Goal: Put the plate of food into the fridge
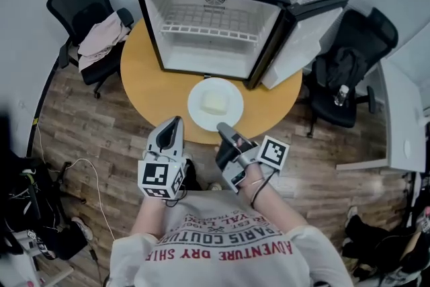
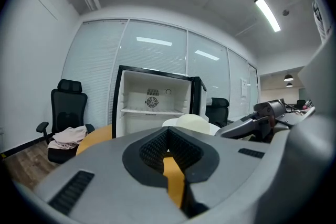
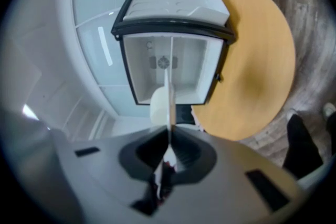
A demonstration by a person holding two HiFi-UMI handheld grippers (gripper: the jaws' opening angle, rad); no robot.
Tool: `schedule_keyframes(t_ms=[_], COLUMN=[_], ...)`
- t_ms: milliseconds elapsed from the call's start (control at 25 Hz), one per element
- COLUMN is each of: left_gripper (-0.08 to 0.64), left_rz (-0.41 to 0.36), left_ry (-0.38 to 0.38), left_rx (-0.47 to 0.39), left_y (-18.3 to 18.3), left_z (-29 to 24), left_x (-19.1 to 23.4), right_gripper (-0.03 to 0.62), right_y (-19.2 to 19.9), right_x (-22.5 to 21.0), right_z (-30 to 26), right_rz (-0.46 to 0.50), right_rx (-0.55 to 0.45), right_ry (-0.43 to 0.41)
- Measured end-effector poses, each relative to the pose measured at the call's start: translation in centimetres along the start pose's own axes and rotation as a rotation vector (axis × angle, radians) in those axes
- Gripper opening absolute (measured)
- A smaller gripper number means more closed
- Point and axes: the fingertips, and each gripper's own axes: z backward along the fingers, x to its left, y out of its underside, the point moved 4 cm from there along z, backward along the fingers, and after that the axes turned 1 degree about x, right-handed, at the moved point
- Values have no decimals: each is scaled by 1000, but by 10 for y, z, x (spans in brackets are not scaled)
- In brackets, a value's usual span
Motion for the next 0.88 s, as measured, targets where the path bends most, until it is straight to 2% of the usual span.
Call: schedule_keyframes(t_ms=[200,600,880], left_gripper=[23,23,23], left_rz=[-26,-87,-84], left_ry=[50,202,243], left_rx=[-5,-4,10], left_y=[-15,-43,-52], left_z=[-49,-132,-173], left_x=[33,101,131], right_gripper=[38,38,38], right_y=[-23,-64,-91], right_x=[6,28,32], right_z=[-43,-130,-170], right_rz=[-1,10,-23], right_rx=[-54,-210,-271], right_ry=[11,-29,-18])
